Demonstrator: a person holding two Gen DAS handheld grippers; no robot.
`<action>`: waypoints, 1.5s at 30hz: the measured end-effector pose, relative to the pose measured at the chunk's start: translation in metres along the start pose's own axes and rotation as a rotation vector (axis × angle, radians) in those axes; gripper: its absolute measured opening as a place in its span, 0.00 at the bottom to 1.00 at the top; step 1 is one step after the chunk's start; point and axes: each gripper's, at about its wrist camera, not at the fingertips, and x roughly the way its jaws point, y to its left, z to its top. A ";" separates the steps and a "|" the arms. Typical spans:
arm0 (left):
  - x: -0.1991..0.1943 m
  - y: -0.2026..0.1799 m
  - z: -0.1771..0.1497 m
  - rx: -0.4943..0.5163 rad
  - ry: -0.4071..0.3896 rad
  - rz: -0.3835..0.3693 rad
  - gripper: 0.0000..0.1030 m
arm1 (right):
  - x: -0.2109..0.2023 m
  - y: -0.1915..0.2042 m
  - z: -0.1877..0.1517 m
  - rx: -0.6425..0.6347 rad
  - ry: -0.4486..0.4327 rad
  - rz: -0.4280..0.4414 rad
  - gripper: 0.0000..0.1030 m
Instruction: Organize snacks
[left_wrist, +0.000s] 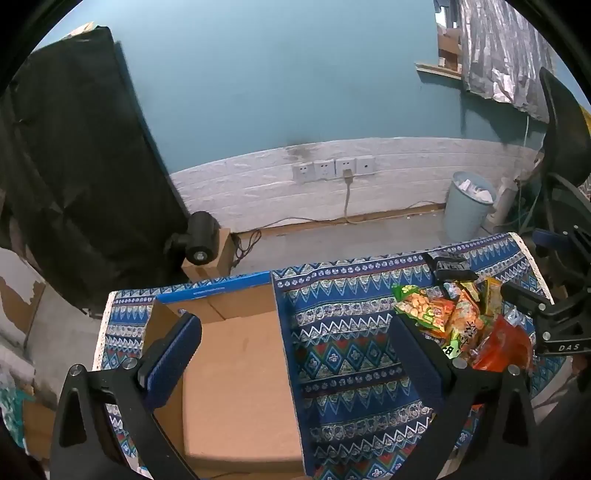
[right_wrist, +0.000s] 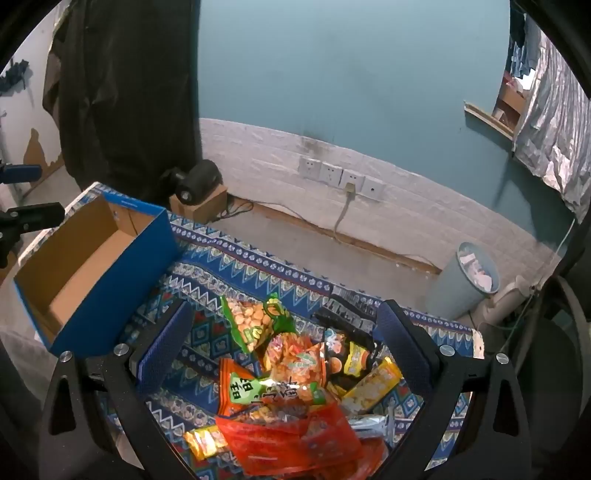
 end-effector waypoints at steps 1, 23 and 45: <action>0.000 0.000 0.000 0.002 -0.003 0.001 0.99 | 0.000 0.000 0.000 0.001 0.006 0.003 0.95; 0.005 0.000 -0.005 0.000 0.032 -0.007 0.99 | 0.001 0.002 0.000 -0.001 0.011 0.006 0.95; 0.009 0.001 -0.009 -0.003 0.063 -0.008 0.99 | 0.002 0.002 -0.005 -0.002 0.019 0.005 0.95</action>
